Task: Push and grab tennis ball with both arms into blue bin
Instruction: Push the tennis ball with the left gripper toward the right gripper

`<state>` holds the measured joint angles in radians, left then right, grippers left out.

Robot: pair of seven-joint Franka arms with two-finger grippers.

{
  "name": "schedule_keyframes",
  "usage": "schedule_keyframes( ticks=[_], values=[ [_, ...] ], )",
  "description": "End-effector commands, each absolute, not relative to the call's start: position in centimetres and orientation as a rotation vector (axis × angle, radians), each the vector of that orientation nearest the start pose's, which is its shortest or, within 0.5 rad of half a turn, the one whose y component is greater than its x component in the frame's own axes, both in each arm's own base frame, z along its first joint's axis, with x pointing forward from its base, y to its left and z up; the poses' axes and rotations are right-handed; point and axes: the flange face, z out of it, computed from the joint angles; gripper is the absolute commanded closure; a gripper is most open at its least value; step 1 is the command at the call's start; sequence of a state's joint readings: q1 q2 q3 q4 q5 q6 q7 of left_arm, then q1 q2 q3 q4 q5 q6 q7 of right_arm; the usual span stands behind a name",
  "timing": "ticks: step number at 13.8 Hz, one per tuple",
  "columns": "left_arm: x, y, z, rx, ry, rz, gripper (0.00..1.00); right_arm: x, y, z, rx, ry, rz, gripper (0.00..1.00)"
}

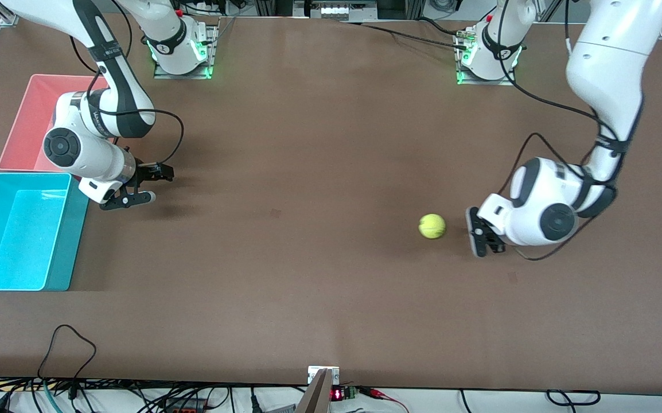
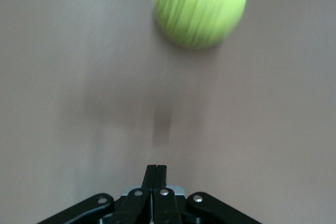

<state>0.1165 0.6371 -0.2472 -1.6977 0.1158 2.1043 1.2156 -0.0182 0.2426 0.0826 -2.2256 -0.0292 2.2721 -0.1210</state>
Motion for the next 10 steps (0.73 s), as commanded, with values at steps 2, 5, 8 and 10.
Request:
schedule_keyframes(
  ticks=[2,5,8,10],
  values=[
    [66.5,4.1,24.9,-2.551,2.068,0.188,1.0,52.4,3.5,24.9,-3.105,-0.332,0.291,0.0],
    [68.3,6.5,28.0,-2.592,1.95,0.101,1.0,53.0,4.3,25.4,-3.111,-0.335,0.222,0.0],
    [69.7,6.0,32.0,-2.654,1.863,0.127,1.0,54.3,5.5,25.7,-3.11,-0.353,0.164,0.0],
    [69.9,4.6,33.8,-2.724,1.781,0.183,1.0,55.4,5.6,25.8,-3.109,-0.361,0.133,0.0]
  ],
)
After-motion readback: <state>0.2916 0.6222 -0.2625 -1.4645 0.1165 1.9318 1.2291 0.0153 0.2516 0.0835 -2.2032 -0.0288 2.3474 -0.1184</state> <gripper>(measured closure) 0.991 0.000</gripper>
